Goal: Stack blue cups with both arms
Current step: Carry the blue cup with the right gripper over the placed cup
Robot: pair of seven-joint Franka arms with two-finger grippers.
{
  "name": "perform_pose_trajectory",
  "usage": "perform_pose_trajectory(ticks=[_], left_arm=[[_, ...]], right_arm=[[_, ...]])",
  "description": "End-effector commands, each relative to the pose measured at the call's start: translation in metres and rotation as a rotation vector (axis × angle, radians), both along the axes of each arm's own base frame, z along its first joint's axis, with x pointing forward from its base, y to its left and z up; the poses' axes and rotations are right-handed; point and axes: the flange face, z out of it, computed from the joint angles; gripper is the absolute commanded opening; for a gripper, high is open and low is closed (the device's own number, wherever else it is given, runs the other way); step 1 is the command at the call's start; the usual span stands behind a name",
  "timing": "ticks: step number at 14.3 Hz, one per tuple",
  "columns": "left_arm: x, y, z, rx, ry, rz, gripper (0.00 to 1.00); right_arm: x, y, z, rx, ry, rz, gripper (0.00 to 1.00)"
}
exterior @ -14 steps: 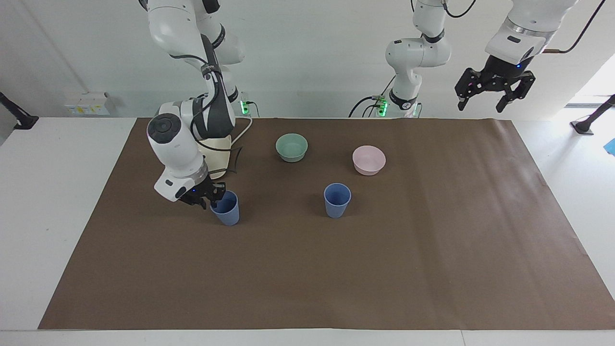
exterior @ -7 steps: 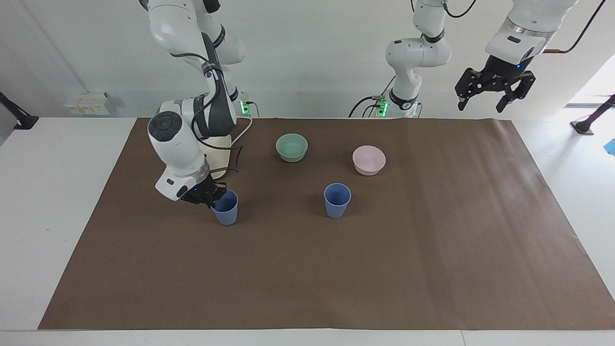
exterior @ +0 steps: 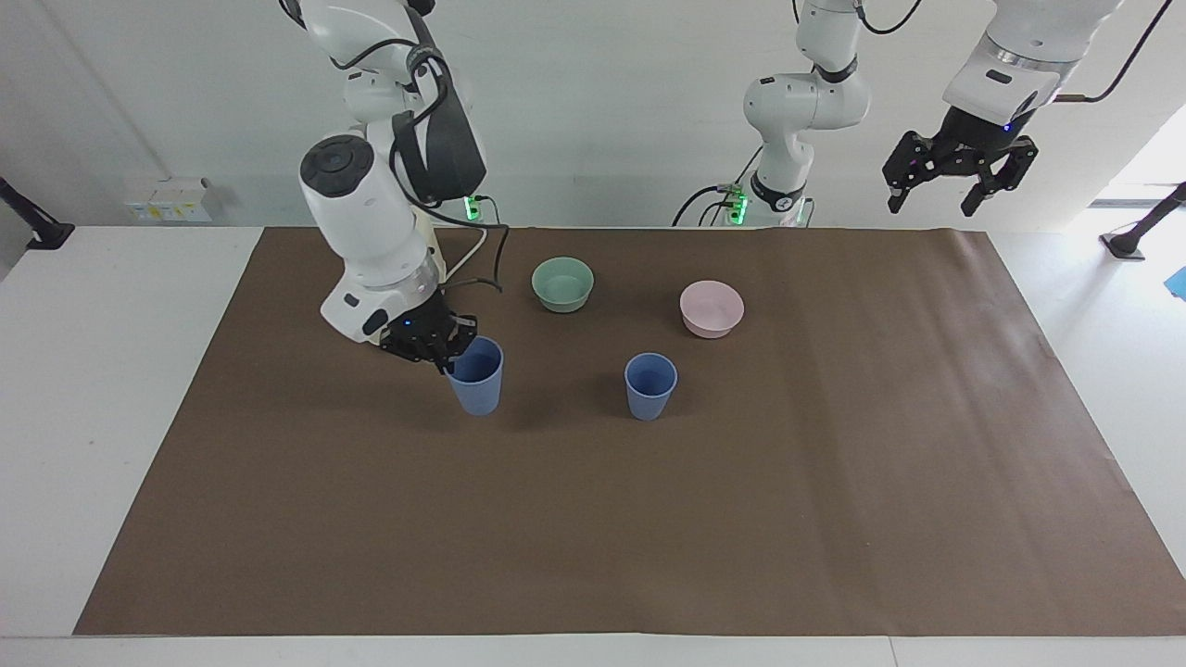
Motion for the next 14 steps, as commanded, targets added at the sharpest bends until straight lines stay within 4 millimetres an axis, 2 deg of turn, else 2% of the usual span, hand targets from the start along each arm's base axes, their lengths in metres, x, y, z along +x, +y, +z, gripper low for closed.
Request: perform_pose_trajectory(ticks=[1,3,6,9,12,14], left_arm=[[-0.005,0.004,0.005,-0.013,0.008,-0.002,1.00],[-0.005,0.004,0.005,-0.013,0.010,0.000,1.00],[-0.005,0.004,0.005,-0.013,0.008,-0.002,1.00],[-0.005,0.004,0.005,-0.013,0.008,-0.002,1.00],[-0.005,0.004,0.005,-0.013,0.010,-0.002,1.00],[-0.005,0.004,0.005,-0.013,0.010,-0.002,1.00]], right_arm=[[-0.011,0.062,0.012,0.024,-0.002,-0.051,0.00],[-0.019,0.098,0.023,0.041,-0.020,-0.068,0.00],[-0.032,0.140,0.035,0.066,-0.040,-0.077,0.00],[-0.036,0.157,0.041,0.104,-0.065,-0.060,0.00],[-0.051,0.184,0.047,0.141,-0.075,-0.016,0.00],[-0.051,0.187,0.042,0.146,-0.069,-0.017,0.00]])
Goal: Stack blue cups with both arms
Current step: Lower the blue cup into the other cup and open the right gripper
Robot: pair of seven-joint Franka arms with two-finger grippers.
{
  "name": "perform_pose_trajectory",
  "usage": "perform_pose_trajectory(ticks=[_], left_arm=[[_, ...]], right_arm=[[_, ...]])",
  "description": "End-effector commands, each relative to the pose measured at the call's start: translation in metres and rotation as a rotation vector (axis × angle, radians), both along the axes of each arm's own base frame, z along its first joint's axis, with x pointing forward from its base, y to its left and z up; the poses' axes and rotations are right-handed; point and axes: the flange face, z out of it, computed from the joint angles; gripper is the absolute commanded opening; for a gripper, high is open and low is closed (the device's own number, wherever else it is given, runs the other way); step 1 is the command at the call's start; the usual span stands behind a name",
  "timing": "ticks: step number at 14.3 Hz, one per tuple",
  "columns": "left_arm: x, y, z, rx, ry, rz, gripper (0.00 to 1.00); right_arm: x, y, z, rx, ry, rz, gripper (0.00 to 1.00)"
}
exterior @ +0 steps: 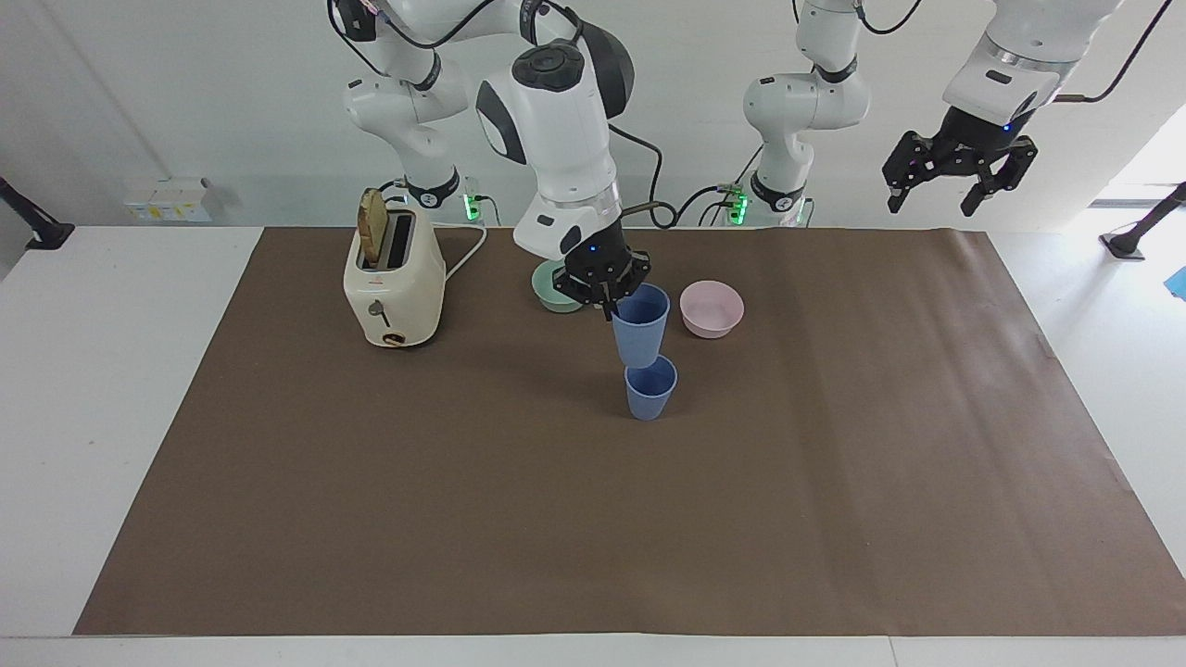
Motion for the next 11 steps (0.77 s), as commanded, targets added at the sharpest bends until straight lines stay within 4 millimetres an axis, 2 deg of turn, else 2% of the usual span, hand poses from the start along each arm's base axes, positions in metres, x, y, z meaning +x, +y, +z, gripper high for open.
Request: perform_pose_trajectory(ticks=[1,2,6,9,11], left_arm=[[-0.005,0.004,0.006,-0.014,0.007,-0.002,1.00],[-0.005,0.004,0.005,-0.014,0.008,-0.002,1.00],[-0.005,0.004,0.005,-0.014,0.008,-0.002,1.00],[-0.005,0.004,0.005,-0.014,0.008,-0.002,1.00],[-0.005,0.004,0.005,-0.014,0.008,-0.002,1.00]], right_arm=[[0.001,0.016,-0.010,0.031,0.018,0.001,0.00],[-0.003,0.022,-0.013,0.026,0.023,0.013,0.00],[0.002,0.026,-0.032,0.029,0.022,0.009,0.00],[0.009,0.025,-0.047,0.021,0.019,0.004,0.00],[0.012,0.020,-0.049,0.020,0.022,-0.002,0.00]])
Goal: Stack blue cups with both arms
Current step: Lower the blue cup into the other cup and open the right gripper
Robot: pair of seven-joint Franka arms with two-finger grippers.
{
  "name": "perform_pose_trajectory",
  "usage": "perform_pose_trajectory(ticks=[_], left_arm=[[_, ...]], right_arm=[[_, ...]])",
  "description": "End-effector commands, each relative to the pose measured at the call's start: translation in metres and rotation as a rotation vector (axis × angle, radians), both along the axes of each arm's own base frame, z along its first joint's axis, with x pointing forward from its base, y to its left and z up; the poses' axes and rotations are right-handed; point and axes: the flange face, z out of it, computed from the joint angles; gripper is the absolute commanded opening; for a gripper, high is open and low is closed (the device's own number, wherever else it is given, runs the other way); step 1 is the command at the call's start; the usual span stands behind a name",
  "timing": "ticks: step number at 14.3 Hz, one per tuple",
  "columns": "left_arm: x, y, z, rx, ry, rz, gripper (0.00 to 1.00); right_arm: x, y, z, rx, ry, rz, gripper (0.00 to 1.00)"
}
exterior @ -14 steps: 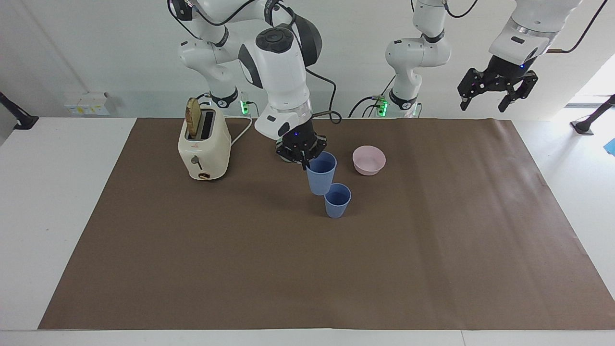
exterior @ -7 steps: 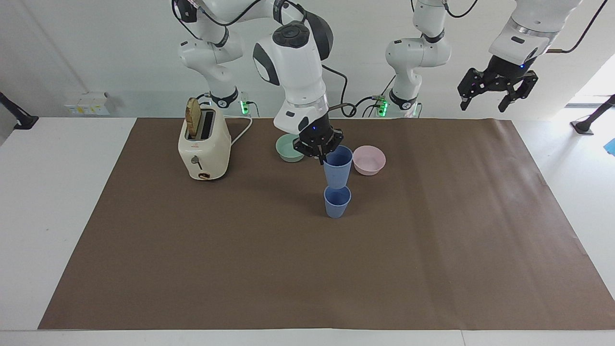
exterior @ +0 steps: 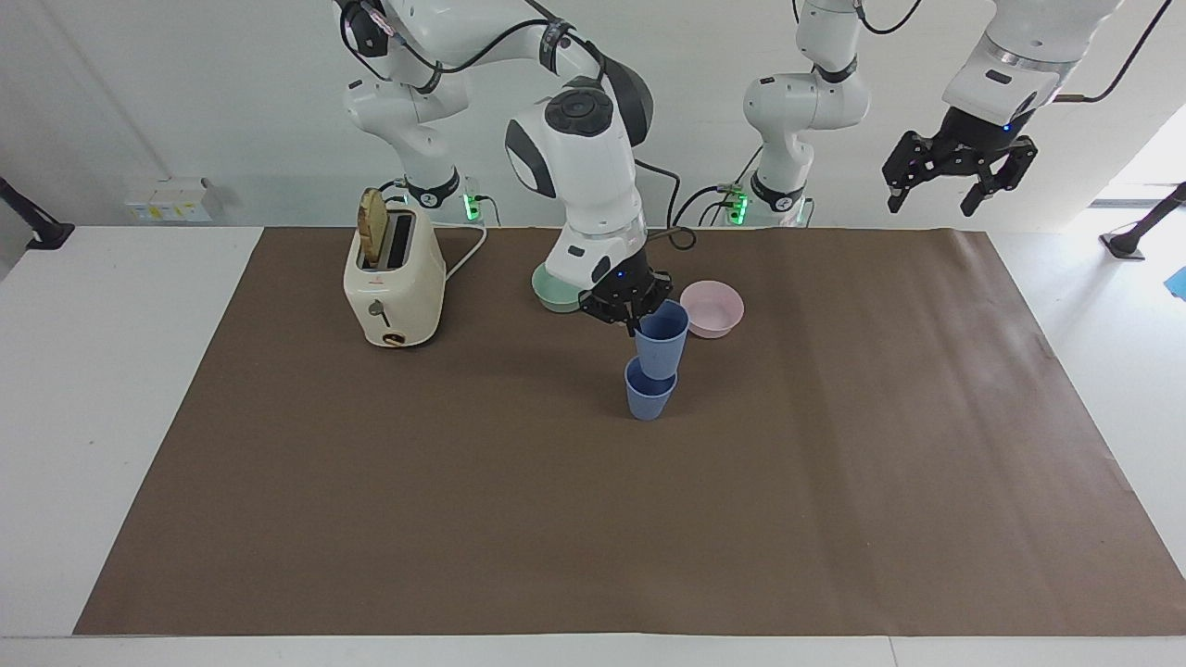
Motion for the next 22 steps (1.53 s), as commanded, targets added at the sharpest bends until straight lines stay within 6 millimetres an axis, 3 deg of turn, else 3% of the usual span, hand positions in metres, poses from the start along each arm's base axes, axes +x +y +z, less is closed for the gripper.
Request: perform_pose_trajectory(ticks=[1,11,18,19,20,21,22], left_arm=[[-0.005,0.004,0.005,-0.014,0.007,-0.002,1.00],[-0.005,0.004,0.005,-0.014,0.007,-0.002,1.00],[-0.005,0.004,0.005,-0.014,0.007,-0.002,1.00],[-0.005,0.004,0.005,-0.014,0.007,-0.002,1.00],[-0.005,0.004,0.006,-0.014,0.006,-0.002,1.00],[-0.005,0.004,0.006,-0.014,0.006,0.000,1.00],[-0.005,0.004,0.006,-0.014,0.006,0.000,1.00]], right_arm=[[0.006,-0.006,-0.004,0.013,0.001,-0.025,0.00],[0.004,-0.011,-0.028,-0.008,0.033,-0.025,0.00],[0.013,-0.009,-0.062,0.005,0.020,-0.040,0.00],[0.014,-0.010,-0.063,0.003,0.022,-0.041,0.16],[0.014,-0.010,-0.062,0.004,0.021,-0.043,0.48],[0.013,-0.009,-0.062,0.004,0.023,-0.044,0.71],[0.013,-0.009,-0.062,0.003,0.024,-0.045,0.86]])
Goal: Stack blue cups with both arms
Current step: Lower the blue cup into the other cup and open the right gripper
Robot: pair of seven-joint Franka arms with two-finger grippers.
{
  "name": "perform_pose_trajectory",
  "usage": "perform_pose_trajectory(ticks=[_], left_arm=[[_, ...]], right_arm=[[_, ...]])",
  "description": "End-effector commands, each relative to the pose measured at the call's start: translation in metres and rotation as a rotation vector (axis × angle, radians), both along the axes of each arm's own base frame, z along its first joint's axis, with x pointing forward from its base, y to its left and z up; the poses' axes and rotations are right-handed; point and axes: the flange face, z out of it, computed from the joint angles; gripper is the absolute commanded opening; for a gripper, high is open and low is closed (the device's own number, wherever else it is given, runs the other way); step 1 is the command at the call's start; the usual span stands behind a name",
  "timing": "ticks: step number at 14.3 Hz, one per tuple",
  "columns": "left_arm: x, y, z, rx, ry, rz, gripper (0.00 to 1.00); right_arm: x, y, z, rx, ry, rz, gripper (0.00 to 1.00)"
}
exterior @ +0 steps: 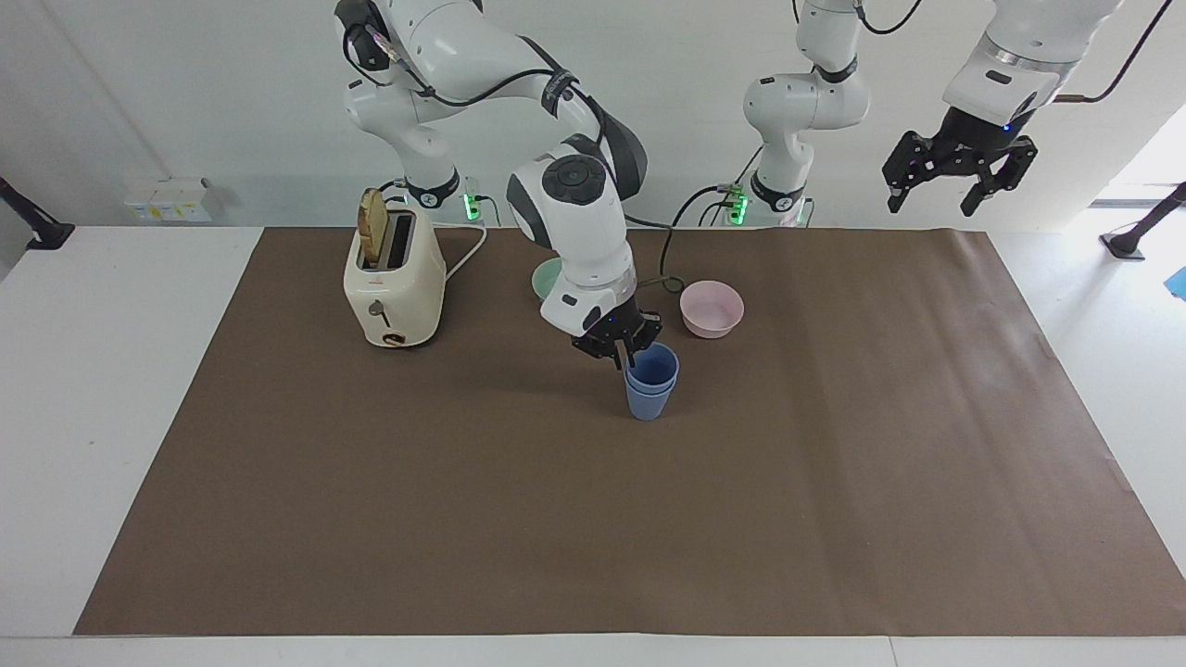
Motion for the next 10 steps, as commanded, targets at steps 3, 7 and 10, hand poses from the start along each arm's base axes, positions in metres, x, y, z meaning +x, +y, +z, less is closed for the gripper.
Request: perform_pose_trajectory(ticks=[3,7,10], left_arm=[[-0.005,0.004,0.005,-0.014,0.007,-0.002,1.00],[-0.005,0.004,0.005,-0.014,0.007,-0.002,1.00],[-0.005,0.004,0.006,-0.014,0.005,-0.002,1.00]], right_arm=[[0.002,-0.001,0.004,0.015,-0.008,-0.016,0.98],[0.009,-0.017,0.009,0.005,0.001,-0.037,1.00],[0.025,-0.067,0.042,-0.018,0.024,-0.080,1.00]])
